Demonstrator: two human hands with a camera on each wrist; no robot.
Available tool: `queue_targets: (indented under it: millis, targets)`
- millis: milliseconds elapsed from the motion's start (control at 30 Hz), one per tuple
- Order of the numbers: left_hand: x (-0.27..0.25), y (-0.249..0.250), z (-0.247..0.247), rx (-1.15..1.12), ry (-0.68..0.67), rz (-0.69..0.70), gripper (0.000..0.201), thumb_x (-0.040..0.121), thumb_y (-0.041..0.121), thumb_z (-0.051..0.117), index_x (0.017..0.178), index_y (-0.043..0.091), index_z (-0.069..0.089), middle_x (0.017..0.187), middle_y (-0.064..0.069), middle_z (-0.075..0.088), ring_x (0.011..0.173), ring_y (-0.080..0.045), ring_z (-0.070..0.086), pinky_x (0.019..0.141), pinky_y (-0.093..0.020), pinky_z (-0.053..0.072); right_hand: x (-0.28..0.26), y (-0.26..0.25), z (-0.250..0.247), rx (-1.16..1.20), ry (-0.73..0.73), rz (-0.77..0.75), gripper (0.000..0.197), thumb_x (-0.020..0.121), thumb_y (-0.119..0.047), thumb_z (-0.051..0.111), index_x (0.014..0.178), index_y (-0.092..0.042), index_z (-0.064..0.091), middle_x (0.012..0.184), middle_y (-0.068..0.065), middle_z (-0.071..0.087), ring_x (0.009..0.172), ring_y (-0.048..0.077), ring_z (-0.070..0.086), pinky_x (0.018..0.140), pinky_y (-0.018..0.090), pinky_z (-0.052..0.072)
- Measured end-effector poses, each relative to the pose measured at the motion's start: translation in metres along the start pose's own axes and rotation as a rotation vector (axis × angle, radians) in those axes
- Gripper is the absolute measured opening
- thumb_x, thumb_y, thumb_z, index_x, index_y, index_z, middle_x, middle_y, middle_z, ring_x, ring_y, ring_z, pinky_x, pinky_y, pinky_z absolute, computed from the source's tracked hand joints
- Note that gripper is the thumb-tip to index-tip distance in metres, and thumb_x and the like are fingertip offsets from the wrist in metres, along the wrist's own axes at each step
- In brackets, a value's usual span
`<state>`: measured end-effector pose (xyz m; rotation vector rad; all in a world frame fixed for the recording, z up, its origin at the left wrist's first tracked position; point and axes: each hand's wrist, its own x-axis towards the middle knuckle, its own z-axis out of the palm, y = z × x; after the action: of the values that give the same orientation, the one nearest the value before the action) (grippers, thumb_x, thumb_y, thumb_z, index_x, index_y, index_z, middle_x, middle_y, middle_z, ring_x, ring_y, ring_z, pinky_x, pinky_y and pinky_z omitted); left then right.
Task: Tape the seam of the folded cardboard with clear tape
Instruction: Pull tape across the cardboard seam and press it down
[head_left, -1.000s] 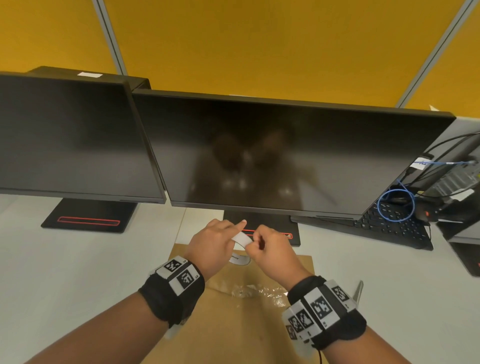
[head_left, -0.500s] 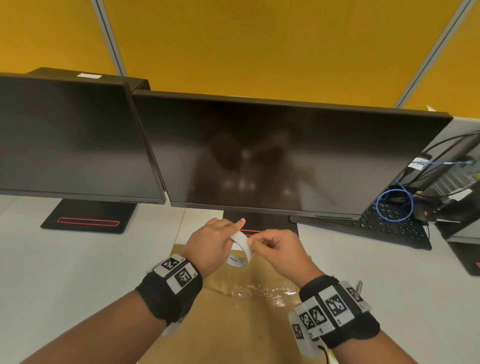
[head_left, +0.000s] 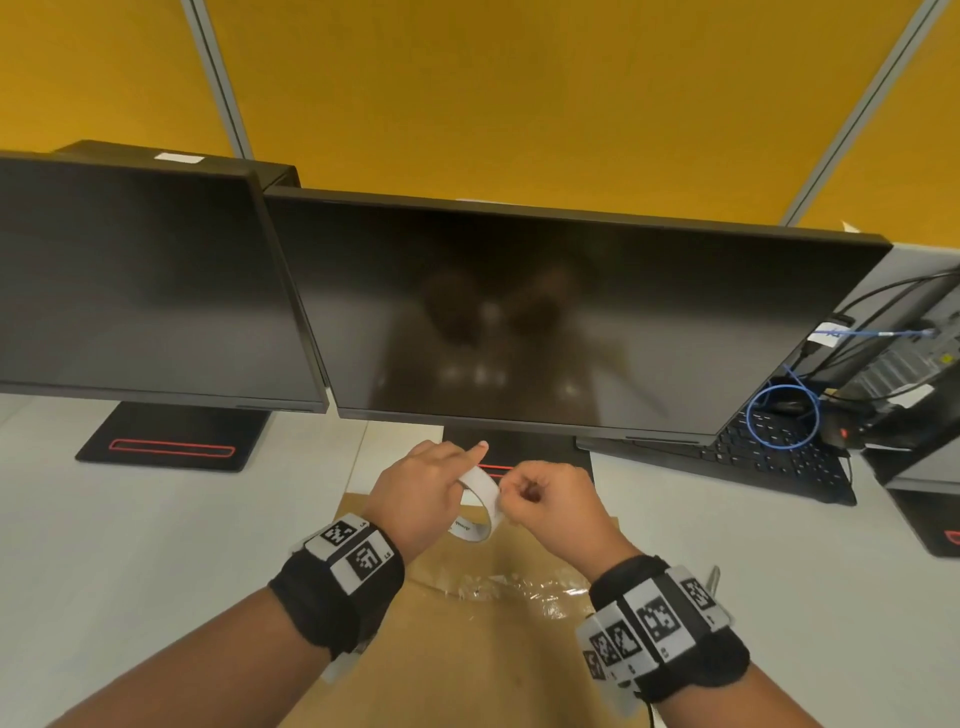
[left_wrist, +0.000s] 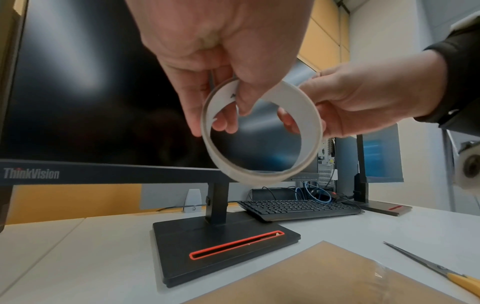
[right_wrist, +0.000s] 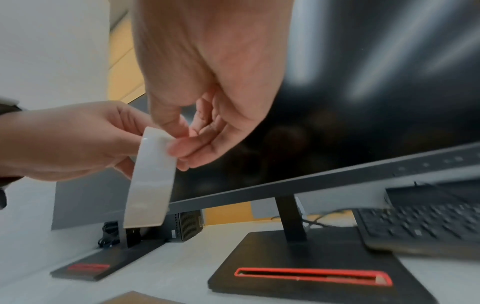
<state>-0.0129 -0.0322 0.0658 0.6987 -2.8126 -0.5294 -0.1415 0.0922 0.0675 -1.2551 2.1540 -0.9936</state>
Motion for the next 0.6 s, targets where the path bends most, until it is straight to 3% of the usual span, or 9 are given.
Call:
queue_targets:
  millis: [100,233,367,600]
  targets:
    - [0.002,-0.005,-0.004,-0.074,0.015,0.015,0.049,0.096,0.013,0.038,0.142,0.03,0.037,0.129,0.005,0.054,0.118,-0.012,0.045,0.099,-0.022,0.037,-0.002,0.0,-0.005,0.344,-0.104,0.14,0.013,0.09,-0.014,0.062,0.09,-0.015,0.075,0.08,0.004,0.073,0.066,0.012,0.067,0.074,0.025,0.056]
    - [0.008,-0.006,-0.004,-0.151,0.001,0.105,0.048,0.093,0.006,0.042,0.134,0.029,0.049,0.121,0.003,0.058,0.114,-0.014,0.049,0.096,-0.021,0.037,-0.001,-0.014,-0.007,0.677,-0.344,0.304,0.02,0.095,-0.013,0.052,0.095,-0.003,0.07,0.079,0.008,0.07,0.054,0.015,0.059,0.065,0.028,0.052]
    - [0.013,-0.009,0.0,-0.202,-0.054,0.145,0.041,0.09,0.004,0.044,0.123,0.024,0.058,0.117,0.002,0.06,0.109,-0.015,0.054,0.094,-0.024,0.041,0.001,-0.023,-0.005,0.744,-0.414,0.316,0.022,0.096,-0.009,0.042,0.092,-0.004,0.064,0.069,0.003,0.069,0.047,0.016,0.052,0.058,0.024,0.048]
    - [0.012,-0.009,-0.002,-0.189,-0.153,0.212,0.034,0.091,0.008,0.042,0.116,0.024,0.058,0.111,0.003,0.058,0.099,-0.015,0.055,0.084,-0.02,0.042,0.0,-0.022,-0.004,0.752,-0.414,0.353,0.027,0.089,0.0,0.041,0.075,-0.006,0.063,0.055,0.0,0.066,0.042,0.013,0.048,0.056,0.022,0.046]
